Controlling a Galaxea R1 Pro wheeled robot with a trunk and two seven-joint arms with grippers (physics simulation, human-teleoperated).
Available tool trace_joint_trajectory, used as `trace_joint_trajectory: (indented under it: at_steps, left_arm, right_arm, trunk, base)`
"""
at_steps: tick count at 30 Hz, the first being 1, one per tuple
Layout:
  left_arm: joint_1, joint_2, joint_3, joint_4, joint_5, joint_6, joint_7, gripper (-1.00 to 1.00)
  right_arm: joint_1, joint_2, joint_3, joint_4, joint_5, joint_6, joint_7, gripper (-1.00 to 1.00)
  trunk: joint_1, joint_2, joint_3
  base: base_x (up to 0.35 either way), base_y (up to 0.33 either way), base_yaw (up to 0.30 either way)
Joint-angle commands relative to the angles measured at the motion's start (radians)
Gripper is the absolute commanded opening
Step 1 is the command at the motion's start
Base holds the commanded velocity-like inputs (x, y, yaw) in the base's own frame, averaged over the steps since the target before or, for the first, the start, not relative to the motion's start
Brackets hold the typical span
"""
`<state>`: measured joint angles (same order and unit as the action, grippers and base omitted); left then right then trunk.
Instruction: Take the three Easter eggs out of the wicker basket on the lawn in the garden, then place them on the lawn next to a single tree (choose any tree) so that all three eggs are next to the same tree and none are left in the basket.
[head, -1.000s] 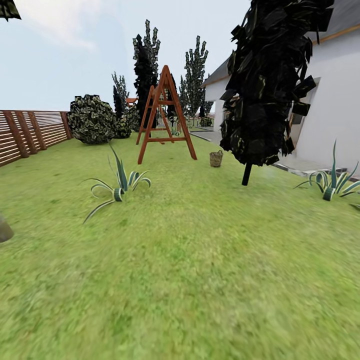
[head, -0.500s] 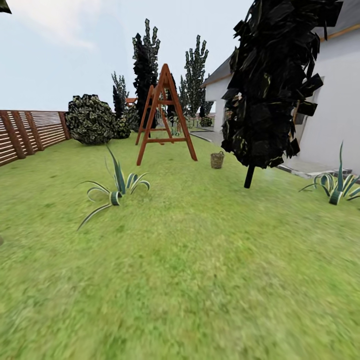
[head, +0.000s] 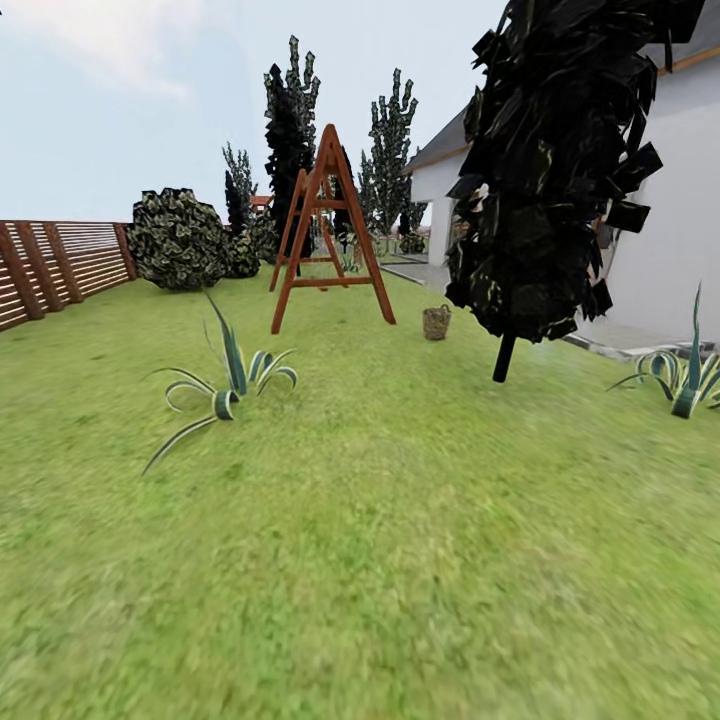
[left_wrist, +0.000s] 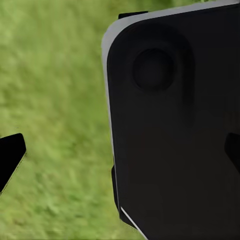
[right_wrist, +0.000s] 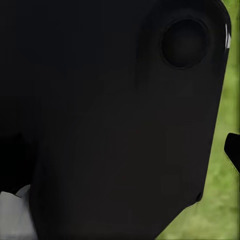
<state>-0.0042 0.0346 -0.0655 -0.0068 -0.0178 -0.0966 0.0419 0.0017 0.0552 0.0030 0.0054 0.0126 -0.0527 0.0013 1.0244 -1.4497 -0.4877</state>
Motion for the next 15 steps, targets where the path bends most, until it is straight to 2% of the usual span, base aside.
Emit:
trace_joint_trajectory:
  at_steps: [1,15]
  left_arm:
    - [0.000,0.000,-0.007,0.001,-0.002,-0.003,0.004,1.00]
    - [0.000,0.000,-0.007,0.001,-0.002,-0.004,0.004,1.00]
  right_arm:
    - [0.000,0.000,0.000,0.001,0.001,-0.004,0.000,1.00]
    - [0.000,0.002,0.000,0.002,0.000,-0.004,0.000,1.00]
  trunk:
    - [0.001,0.000,-0.001]
    - [0.001,0.000,-0.001]
  base:
    - [0.338,0.000,0.000]
    - [0.338,0.000,0.000]
